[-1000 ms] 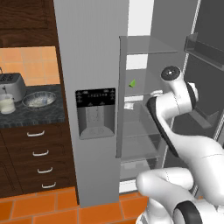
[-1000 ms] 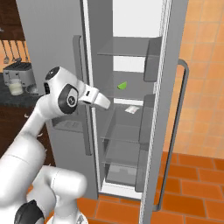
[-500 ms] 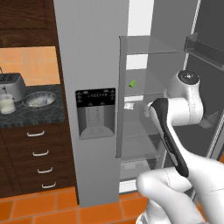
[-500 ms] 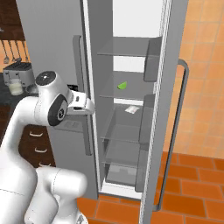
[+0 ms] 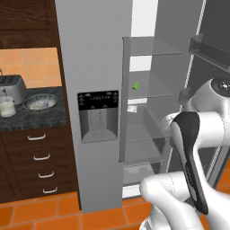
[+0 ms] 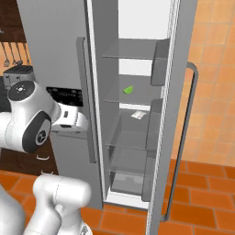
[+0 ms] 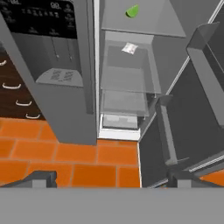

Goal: Grab a lemon wedge from the fridge and one ice cube from the ice bowl, and put them in the glass of lemonade.

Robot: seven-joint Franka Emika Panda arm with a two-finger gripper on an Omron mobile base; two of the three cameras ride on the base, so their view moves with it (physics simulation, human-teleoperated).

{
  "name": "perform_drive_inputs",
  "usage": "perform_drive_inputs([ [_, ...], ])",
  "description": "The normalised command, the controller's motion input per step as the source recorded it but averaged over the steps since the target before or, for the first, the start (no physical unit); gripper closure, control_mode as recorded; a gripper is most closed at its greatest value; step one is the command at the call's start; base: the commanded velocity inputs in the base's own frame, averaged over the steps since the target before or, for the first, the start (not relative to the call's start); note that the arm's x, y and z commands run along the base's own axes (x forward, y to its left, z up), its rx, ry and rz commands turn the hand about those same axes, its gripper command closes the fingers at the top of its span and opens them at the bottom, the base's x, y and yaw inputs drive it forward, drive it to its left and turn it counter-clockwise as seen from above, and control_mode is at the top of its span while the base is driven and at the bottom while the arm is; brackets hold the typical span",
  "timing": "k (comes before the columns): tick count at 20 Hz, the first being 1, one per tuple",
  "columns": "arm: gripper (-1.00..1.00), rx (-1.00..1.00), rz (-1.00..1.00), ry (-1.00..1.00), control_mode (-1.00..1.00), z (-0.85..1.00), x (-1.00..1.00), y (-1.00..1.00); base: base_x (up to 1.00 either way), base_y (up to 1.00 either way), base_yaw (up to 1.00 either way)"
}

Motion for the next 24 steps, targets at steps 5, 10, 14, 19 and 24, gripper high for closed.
perform_drive_inputs([
  [5,-1.00,0.00,-0.18,0.00,-1.00,0.01,-0.07,0.00,0.00,0.00,0.00],
  [10,-1.00,0.00,-0.25,0.00,-1.00,0.00,0.11,0.00,0.00,0.00,0.00],
  [14,-1.00,0.00,-0.10,0.00,1.00,0.00,0.00,0.00,0.00,0.00,-0.03],
  [19,-1.00,0.00,0.00,0.00,1.00,0.00,0.00,0.00,0.44,-0.01,-0.22],
  [24,-1.00,0.00,0.00,0.00,1.00,0.00,0.00,0.00,0.49,-0.01,-0.25],
])
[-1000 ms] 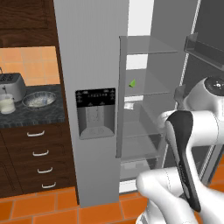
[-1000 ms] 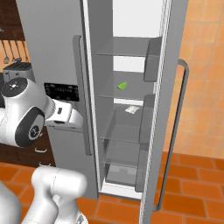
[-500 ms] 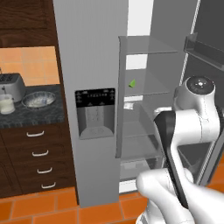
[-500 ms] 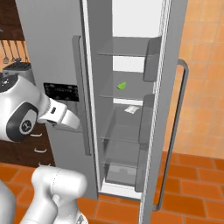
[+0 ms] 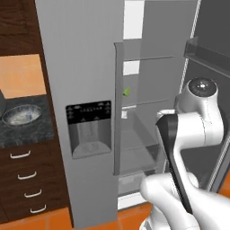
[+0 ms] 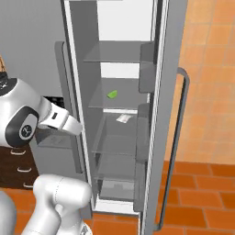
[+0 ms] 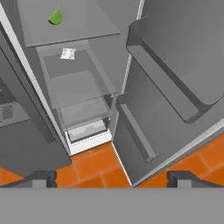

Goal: Grab a lemon wedge from the fridge and one ice cube from the ice bowl, and put them in the glass of lemonade.

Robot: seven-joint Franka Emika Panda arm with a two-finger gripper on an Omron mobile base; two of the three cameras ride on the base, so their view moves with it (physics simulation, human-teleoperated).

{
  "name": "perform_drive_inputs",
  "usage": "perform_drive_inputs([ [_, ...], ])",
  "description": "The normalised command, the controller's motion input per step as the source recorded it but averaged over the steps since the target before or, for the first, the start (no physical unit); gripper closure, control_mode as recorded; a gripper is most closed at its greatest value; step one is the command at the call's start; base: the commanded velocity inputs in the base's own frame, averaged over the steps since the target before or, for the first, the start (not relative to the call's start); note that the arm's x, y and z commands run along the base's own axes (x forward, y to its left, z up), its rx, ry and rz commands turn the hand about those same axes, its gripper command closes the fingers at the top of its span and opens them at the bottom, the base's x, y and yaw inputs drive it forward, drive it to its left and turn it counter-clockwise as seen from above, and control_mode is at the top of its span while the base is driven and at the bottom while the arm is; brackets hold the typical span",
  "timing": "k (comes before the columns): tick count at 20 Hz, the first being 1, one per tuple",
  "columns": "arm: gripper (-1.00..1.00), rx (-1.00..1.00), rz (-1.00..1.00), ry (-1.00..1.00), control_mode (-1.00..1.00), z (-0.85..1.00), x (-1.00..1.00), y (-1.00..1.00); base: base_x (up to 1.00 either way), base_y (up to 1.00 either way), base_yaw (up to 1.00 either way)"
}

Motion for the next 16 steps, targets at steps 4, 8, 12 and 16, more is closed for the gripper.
perform_drive_inputs([
  [4,-1.00,0.00,0.00,0.00,1.00,0.00,0.00,0.00,0.85,0.00,-0.20],
  [8,-1.00,0.00,0.00,0.00,1.00,0.00,0.00,0.00,0.84,-0.06,-0.12],
  [12,-1.00,0.00,0.00,0.00,1.00,0.00,0.00,0.00,0.26,-0.19,0.05],
  [16,-1.00,0.00,0.00,0.00,1.00,0.00,0.00,0.00,0.34,-0.25,0.27],
])
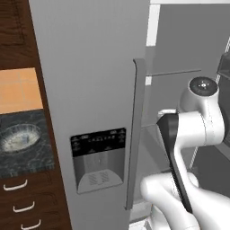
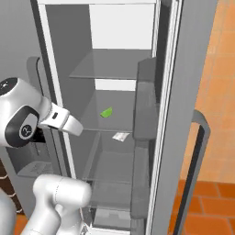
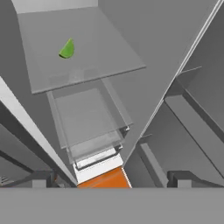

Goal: Grab a lemon wedge from the fridge and one ice cube from the ice bowl, and put them in the glass of lemonade.

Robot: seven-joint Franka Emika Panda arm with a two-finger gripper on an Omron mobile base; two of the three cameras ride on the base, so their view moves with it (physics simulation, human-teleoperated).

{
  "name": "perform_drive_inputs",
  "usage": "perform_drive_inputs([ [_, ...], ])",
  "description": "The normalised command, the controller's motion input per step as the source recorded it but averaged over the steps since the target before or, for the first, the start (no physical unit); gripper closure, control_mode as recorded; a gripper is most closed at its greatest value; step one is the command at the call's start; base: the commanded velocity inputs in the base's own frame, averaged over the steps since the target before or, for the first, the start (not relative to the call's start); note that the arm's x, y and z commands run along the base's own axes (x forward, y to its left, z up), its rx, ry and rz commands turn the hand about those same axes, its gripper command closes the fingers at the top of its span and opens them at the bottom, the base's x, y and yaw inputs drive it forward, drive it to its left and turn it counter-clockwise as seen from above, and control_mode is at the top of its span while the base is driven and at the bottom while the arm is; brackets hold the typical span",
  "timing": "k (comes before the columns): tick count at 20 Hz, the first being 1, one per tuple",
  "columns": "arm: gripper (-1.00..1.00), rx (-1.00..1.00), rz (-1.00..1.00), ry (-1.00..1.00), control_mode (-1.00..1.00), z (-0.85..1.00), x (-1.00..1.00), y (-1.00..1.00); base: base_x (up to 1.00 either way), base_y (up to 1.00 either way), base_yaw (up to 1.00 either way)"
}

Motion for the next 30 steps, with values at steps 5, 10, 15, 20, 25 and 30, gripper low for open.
perform_drive_inputs([
  [5,-1.00,0.00,0.00,0.00,1.00,0.00,0.00,0.00,0.38,-0.37,0.18],
  [10,-1.00,0.00,0.00,0.00,1.00,0.00,0.00,0.00,0.41,-0.25,0.00],
  [15,-1.00,0.00,0.05,-0.03,-1.00,0.00,0.01,-0.05,0.17,-0.05,0.00],
  [20,-1.00,0.01,0.31,0.08,-1.00,0.00,0.71,-0.41,0.00,0.00,0.00],
  [25,-1.00,0.01,0.14,0.10,-1.00,-0.15,0.98,-0.08,0.00,0.00,0.00],
  [30,-1.00,0.16,0.01,-0.01,-1.00,-0.74,1.00,0.27,0.00,0.00,0.00],
])
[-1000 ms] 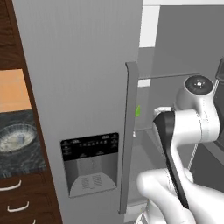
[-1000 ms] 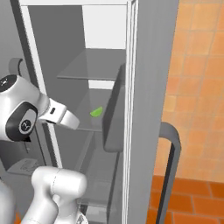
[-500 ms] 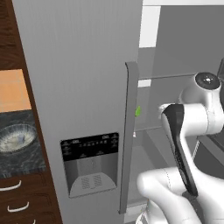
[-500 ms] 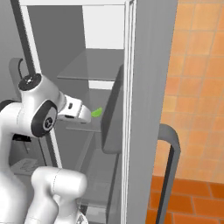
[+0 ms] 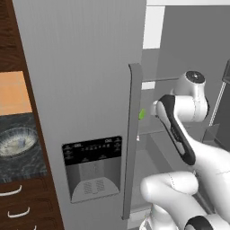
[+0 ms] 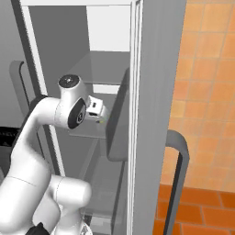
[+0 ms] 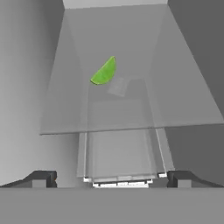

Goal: Grab a lemon wedge from the fridge and one ice cube from the ice bowl, and put them in the glass of lemonade.

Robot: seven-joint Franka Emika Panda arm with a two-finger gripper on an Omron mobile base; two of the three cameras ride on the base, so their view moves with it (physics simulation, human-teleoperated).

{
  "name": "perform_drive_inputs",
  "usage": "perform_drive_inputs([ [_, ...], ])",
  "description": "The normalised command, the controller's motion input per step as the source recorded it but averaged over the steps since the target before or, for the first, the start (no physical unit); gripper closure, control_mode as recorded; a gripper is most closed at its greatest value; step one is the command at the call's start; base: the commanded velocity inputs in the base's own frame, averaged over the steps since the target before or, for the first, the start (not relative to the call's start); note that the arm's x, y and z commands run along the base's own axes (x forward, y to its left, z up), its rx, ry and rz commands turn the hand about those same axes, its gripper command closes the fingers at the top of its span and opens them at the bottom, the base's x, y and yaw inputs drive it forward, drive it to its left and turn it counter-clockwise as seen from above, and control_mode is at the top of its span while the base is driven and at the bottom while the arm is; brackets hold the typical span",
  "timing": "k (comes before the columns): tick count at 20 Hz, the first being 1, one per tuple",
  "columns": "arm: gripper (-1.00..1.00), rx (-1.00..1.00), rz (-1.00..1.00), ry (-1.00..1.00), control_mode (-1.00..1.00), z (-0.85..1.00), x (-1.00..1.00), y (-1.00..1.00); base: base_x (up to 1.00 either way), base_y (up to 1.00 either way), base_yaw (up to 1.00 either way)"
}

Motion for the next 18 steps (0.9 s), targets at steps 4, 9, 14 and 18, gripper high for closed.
perform_drive_inputs([
  [4,-1.00,0.09,-0.04,0.00,-1.00,-0.94,0.97,0.30,0.00,0.00,0.00],
  [9,-1.00,0.04,-0.02,0.00,-1.00,-0.57,0.55,0.03,0.00,0.00,0.00],
  [14,-1.00,0.00,-0.03,0.00,-1.00,0.00,0.71,0.00,0.00,0.00,0.00],
  [18,-1.00,0.00,-0.02,0.00,-1.00,-0.04,0.40,0.00,0.00,0.00,0.00],
])
